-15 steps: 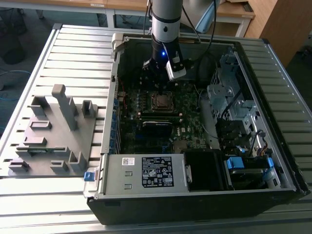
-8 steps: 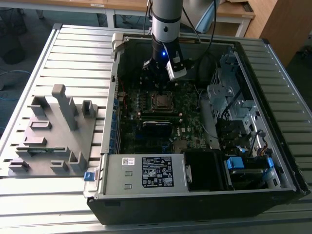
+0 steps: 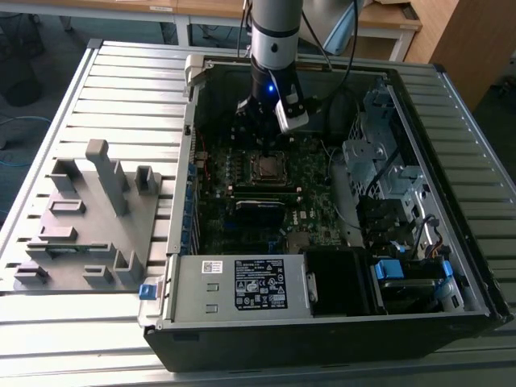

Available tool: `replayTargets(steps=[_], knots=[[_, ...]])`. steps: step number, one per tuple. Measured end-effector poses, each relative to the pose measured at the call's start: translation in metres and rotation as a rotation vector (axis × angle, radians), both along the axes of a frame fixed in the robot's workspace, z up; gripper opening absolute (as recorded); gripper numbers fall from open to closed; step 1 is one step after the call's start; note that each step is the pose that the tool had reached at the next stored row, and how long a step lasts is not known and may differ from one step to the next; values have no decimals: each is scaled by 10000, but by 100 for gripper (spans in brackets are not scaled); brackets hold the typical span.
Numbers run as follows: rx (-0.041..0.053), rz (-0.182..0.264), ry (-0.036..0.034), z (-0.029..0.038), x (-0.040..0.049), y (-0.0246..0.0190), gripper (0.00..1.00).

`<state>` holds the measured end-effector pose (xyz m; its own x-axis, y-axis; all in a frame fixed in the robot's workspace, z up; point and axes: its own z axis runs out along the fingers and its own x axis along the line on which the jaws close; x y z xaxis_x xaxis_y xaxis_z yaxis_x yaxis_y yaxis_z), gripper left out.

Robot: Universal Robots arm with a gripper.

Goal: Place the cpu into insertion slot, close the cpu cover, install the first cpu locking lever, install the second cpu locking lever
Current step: 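Install the second cpu locking lever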

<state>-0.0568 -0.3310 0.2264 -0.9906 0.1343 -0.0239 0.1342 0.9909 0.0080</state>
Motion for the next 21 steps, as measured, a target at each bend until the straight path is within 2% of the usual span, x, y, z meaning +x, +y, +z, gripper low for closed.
replayTargets(steps=[9,16,21], knots=[[2,0,-1,84,0,0,10],[6,15,-2,88,9,0,10],[20,252,-1,84,15,0,10]])
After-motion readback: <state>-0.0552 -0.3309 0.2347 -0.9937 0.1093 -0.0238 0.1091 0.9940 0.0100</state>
